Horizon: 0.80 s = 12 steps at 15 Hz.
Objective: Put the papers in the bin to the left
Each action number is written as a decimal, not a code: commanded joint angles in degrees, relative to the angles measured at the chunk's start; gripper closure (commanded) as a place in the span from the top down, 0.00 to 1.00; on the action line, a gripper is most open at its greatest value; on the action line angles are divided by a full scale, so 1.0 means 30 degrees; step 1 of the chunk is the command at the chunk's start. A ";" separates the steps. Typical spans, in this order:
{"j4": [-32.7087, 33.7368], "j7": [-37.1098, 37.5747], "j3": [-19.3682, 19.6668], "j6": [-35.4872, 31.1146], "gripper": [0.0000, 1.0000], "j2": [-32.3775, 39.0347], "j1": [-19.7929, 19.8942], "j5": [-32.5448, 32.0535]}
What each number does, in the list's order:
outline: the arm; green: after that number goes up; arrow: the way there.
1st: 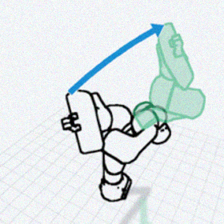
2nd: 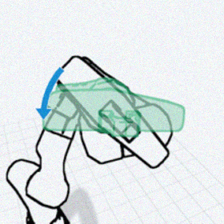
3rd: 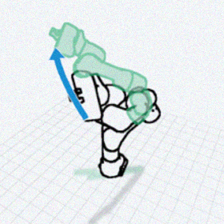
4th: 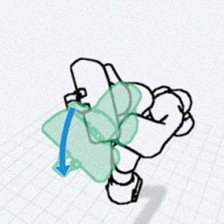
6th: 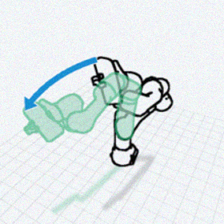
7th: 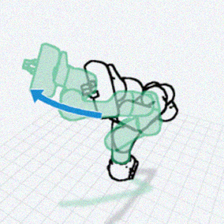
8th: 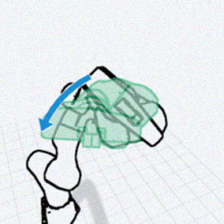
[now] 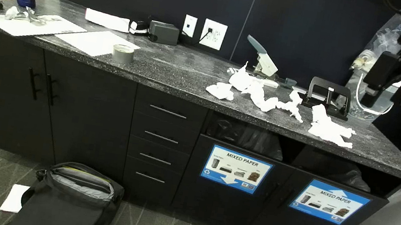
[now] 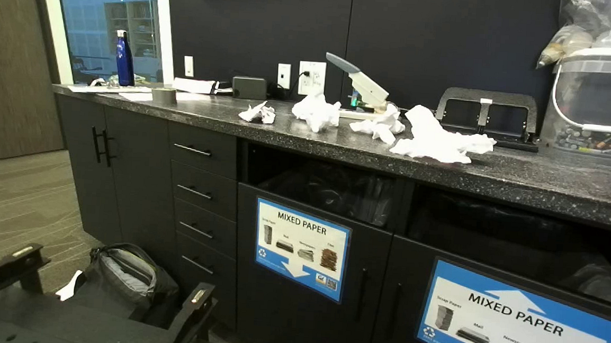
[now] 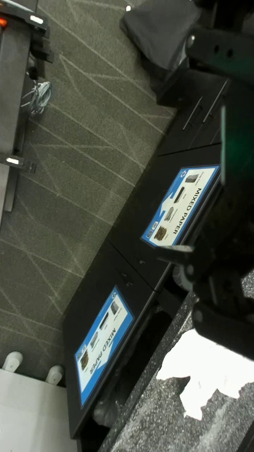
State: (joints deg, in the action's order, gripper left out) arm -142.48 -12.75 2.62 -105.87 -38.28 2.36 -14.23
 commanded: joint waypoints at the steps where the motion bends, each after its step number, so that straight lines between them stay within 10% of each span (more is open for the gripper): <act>1: 0.0329 -0.0520 0.1022 -0.3324 1.00 0.3106 -0.1249 0.1805; 12: 0.6431 -0.6129 -0.0077 -1.1577 1.00 1.4842 -0.2862 1.1059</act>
State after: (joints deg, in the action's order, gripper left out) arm -131.70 -25.86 4.40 -139.25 -2.32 -7.50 14.69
